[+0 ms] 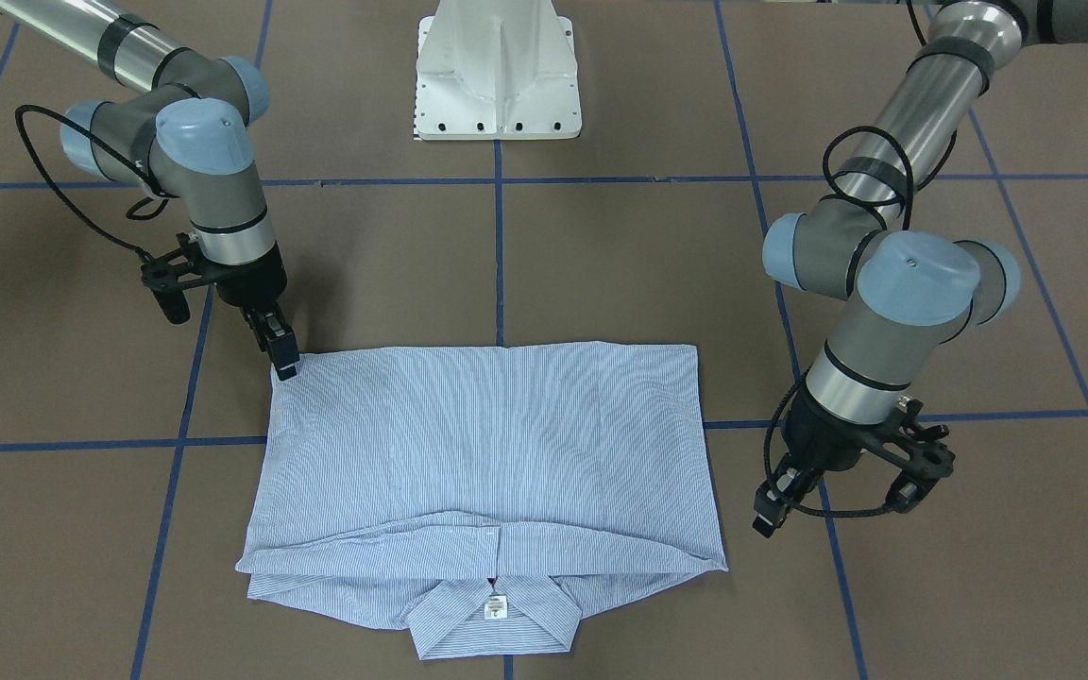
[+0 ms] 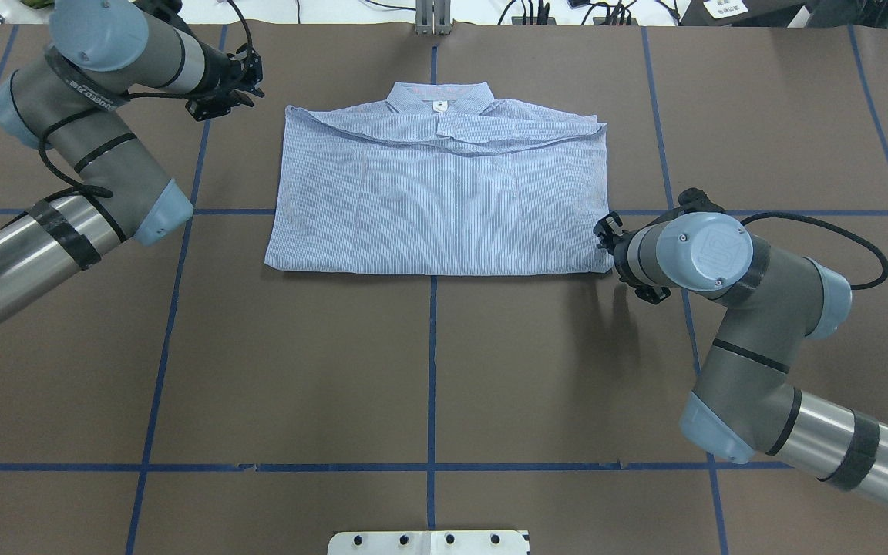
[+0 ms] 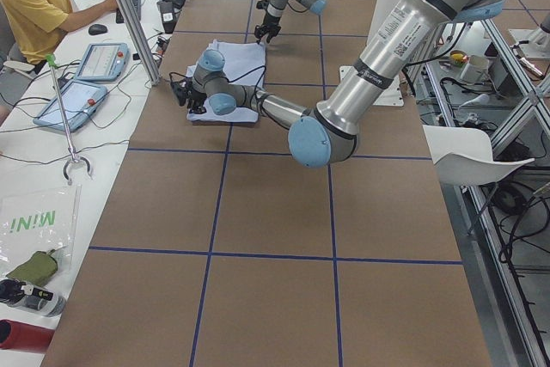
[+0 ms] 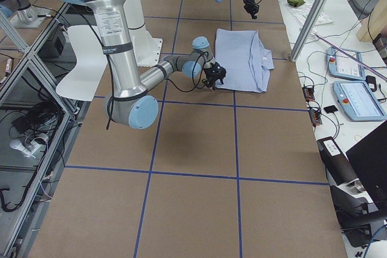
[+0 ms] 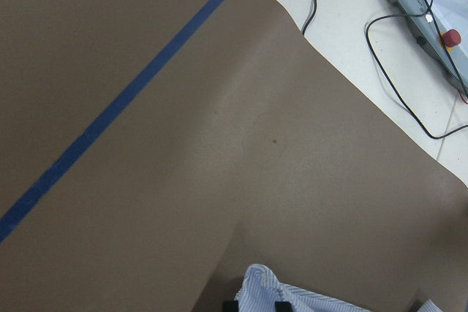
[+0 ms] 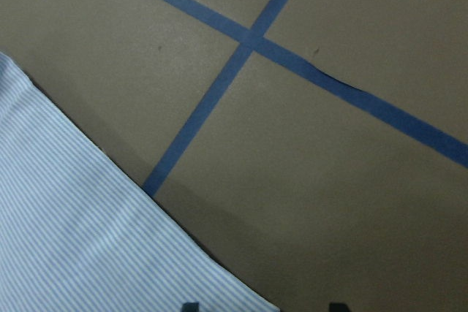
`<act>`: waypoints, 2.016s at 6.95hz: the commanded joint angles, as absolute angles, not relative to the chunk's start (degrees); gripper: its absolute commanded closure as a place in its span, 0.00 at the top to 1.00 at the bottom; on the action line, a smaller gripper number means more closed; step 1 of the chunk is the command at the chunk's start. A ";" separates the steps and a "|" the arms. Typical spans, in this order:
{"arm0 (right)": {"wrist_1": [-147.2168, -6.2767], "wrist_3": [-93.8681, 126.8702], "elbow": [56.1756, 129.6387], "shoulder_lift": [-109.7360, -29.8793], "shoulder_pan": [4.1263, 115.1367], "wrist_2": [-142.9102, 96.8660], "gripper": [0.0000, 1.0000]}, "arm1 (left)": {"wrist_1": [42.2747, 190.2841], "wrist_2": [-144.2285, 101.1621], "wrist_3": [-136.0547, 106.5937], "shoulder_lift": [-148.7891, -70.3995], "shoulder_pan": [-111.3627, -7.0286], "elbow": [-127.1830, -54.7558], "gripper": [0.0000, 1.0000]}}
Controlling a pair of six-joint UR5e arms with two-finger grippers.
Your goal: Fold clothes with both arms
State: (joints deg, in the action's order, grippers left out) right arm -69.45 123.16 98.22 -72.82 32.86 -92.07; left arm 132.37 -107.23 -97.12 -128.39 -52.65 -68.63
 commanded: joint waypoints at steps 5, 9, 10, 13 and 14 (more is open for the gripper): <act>-69.35 123.93 98.61 -72.69 31.73 -90.97 0.00 | 132.36 -106.87 -96.95 -127.36 -52.65 -69.08 0.28; -70.22 124.10 108.31 -79.23 31.91 -91.58 0.00 | 132.36 -105.91 -97.21 -127.27 -52.65 -69.60 0.28; -70.83 124.88 115.76 -85.11 28.42 -92.37 0.00 | 132.19 -106.00 -97.47 -127.00 -52.65 -71.18 0.28; -92.90 125.68 132.23 -86.49 8.60 -92.64 0.00 | 131.40 -110.27 -99.30 -120.17 -51.25 -83.98 0.28; -98.99 125.68 134.97 -86.48 2.78 -92.81 0.00 | 131.22 -111.17 -103.14 -117.71 -47.76 -89.07 0.28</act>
